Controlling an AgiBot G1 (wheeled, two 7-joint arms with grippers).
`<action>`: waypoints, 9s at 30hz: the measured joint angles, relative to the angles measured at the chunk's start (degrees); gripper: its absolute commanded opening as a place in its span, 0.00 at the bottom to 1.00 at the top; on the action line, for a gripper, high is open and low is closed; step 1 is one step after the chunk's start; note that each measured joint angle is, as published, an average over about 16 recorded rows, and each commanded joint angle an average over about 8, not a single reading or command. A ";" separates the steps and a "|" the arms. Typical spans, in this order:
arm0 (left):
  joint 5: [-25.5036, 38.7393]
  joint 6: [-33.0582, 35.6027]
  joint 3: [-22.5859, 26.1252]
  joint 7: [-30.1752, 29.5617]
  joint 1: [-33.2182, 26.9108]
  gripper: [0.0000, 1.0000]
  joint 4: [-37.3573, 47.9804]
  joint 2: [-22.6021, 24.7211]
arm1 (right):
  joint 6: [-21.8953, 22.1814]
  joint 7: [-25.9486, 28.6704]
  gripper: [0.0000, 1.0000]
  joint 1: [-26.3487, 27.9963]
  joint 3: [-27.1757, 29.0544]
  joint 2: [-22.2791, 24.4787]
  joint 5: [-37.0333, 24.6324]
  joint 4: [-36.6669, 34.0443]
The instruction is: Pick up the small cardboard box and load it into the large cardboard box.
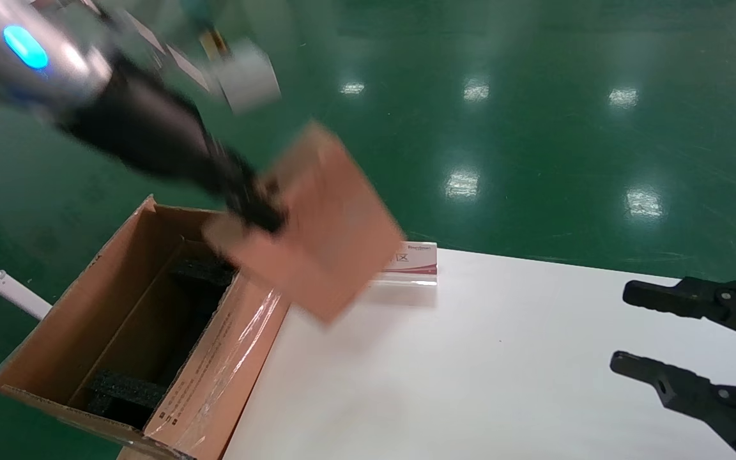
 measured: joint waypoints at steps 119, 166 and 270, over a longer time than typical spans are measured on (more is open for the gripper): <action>14.44 -20.89 41.59 -17.03 3.12 0.00 4.25 -3.83 | 0.17 -0.20 1.00 0.09 -0.40 0.16 0.28 0.00; 13.61 -27.32 41.66 -18.20 14.62 0.75 14.42 1.47 | 0.24 -0.27 1.00 0.11 -0.53 0.22 0.37 -0.02; -18.05 -17.45 -28.60 31.51 41.80 1.00 -12.27 -10.16 | 0.26 -0.39 1.00 0.19 -0.70 0.27 0.44 -0.13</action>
